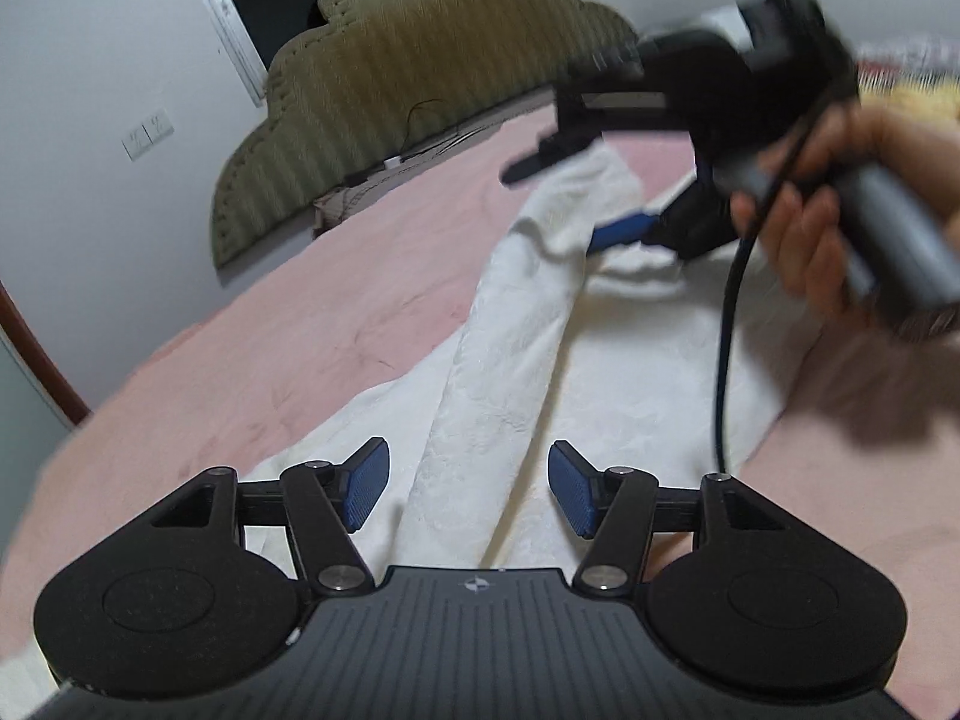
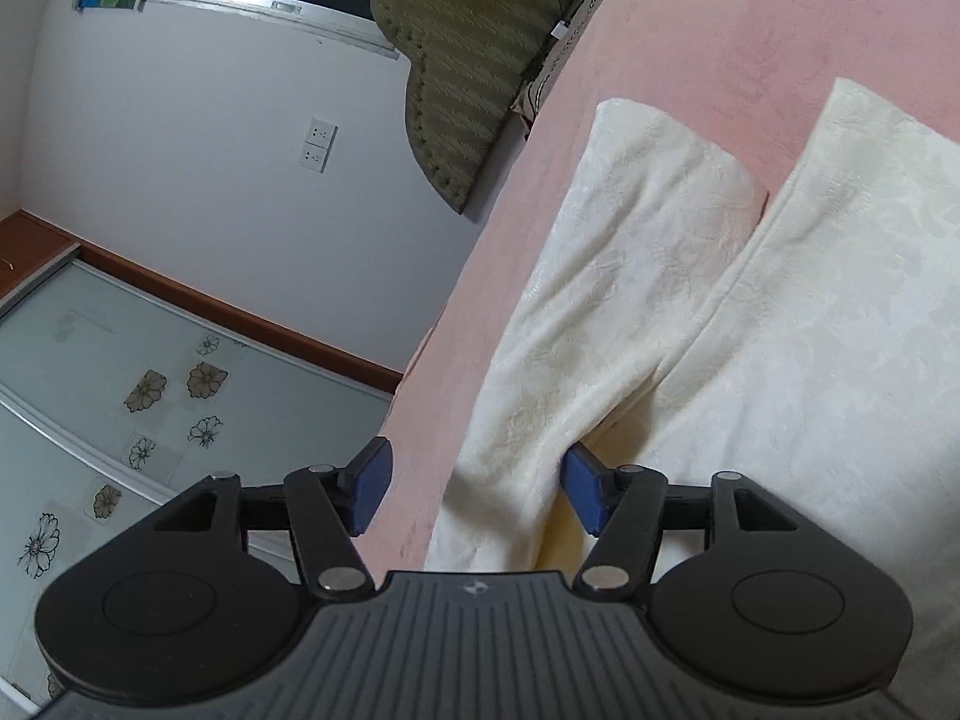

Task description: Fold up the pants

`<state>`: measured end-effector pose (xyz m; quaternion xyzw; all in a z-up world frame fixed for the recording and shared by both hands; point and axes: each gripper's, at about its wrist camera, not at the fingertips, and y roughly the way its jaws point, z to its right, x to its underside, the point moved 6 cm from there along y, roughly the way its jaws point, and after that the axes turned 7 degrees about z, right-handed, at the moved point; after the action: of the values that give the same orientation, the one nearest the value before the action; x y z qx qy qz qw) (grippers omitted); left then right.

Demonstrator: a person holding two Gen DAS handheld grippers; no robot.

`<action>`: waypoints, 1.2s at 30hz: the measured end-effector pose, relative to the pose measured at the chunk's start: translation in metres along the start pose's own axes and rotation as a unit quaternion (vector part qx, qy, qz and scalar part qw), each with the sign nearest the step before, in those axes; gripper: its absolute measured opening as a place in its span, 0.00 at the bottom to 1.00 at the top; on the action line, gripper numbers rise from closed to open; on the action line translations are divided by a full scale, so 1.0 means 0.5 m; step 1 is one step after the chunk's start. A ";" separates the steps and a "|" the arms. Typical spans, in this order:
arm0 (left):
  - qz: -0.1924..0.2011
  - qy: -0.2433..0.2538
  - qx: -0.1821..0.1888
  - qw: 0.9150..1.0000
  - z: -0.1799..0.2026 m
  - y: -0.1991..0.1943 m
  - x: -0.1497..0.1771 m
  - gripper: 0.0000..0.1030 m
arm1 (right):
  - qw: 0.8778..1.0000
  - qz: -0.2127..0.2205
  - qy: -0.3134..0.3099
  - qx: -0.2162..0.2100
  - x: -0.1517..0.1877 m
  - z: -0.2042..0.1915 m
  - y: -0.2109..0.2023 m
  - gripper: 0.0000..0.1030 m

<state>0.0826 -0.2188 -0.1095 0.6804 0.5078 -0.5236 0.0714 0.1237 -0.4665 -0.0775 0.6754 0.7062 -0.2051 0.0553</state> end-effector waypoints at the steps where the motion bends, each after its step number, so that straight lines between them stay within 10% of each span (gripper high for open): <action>1: -0.004 0.006 -0.010 1.000 0.003 0.008 0.003 0.62 | 1.000 0.003 0.003 0.002 -0.002 0.003 0.004 0.62; 11: 0.016 0.012 -0.053 0.998 -0.019 0.006 -0.012 0.64 | 0.993 0.103 0.045 -0.047 -0.089 0.023 -0.006 0.70; 24: -0.005 -0.043 -0.059 0.997 -0.065 0.026 -0.011 0.72 | 0.998 -0.003 0.037 0.053 -0.020 0.039 -0.024 0.78; 29: 0.016 0.002 -0.001 1.000 -0.009 0.007 -0.022 0.80 | 0.998 -0.039 0.037 0.014 0.010 0.025 0.013 0.83; 36: 0.016 0.058 -0.058 0.997 0.007 0.030 -0.026 0.90 | 0.996 0.007 0.078 -0.045 -0.030 0.004 0.053 0.85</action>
<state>0.0928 -0.2361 -0.1072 0.7123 0.5297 -0.4519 0.0891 0.1502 -0.4809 -0.0798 0.6908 0.7123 -0.1198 0.0319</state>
